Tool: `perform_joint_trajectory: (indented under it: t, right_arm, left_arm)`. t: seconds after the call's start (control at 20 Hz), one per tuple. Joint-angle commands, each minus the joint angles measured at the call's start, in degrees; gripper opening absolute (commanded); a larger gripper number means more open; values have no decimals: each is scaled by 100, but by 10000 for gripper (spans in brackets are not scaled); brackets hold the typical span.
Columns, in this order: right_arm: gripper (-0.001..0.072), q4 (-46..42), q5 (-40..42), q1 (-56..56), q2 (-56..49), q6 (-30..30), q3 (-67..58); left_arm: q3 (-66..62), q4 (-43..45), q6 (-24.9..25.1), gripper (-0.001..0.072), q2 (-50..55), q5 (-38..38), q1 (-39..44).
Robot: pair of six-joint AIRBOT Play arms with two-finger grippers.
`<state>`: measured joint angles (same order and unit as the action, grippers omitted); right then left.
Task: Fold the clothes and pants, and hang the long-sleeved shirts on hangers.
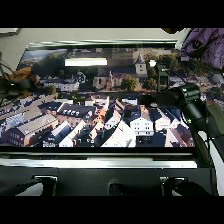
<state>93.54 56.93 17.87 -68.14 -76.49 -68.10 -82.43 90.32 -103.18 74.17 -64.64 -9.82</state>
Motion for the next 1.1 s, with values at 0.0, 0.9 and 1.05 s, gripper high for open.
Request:
perform_joint_trajectory:
  t: [0.0, 0.9, 1.05]
  right_arm:
    - [34, 2, -2, 7, 0, 2, -4]
    - [34, 9, -9, 7, 0, 2, -4]
    - [34, 11, -2, 7, 0, 2, -4]
  left_arm:
    - [-592, 256, -485, 720, 798, 1058, -914]
    - [-3112, -103, -487, 18, 5095, 3038, -1565]
    - [-3268, -334, -452, 14, 4651, 1823, -1467]
